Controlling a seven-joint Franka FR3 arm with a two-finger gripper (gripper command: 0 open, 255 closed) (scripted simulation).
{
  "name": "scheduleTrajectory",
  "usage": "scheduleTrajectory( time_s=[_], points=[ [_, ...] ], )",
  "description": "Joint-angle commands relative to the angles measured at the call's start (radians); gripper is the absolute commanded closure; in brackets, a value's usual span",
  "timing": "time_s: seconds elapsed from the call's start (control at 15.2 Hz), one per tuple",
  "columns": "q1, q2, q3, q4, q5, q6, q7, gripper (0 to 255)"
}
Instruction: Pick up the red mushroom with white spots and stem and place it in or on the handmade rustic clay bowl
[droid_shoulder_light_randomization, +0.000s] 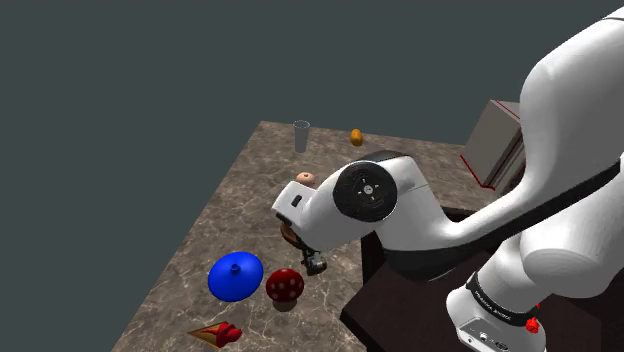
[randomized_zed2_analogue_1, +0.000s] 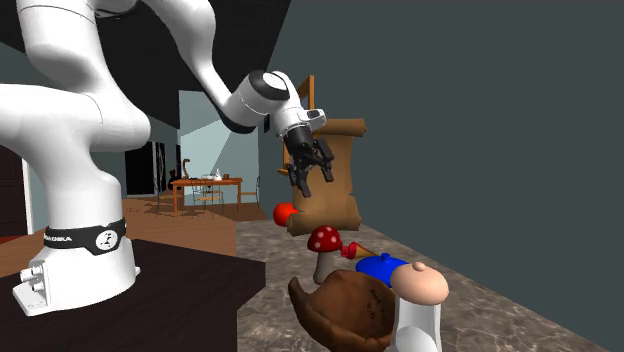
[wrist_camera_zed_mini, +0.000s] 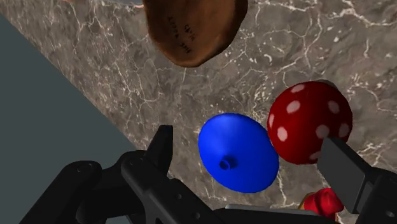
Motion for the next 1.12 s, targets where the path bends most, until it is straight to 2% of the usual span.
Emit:
scheduleTrajectory(
  time_s=[0.0, 0.13, 0.2, 0.33, 0.46, 0.53, 1.06],
  points=[
    [-0.044, 0.088, 0.073, 0.024, -0.169, 0.011, 0.109, 0],
    [-0.068, 0.192, 0.126, 0.055, -0.351, -0.014, 0.224, 0],
    [-0.064, 0.249, 0.138, 0.073, -0.442, -0.038, 0.279, 0],
    [-0.032, 0.362, 0.139, 0.106, -0.605, -0.096, 0.369, 0],
    [0.024, 0.466, 0.117, 0.138, -0.741, -0.154, 0.433, 0],
    [0.045, 0.497, 0.105, 0.147, -0.779, -0.171, 0.449, 0],
    [0.066, 0.619, 0.031, 0.200, -0.914, -0.191, 0.506, 0]
  ],
)
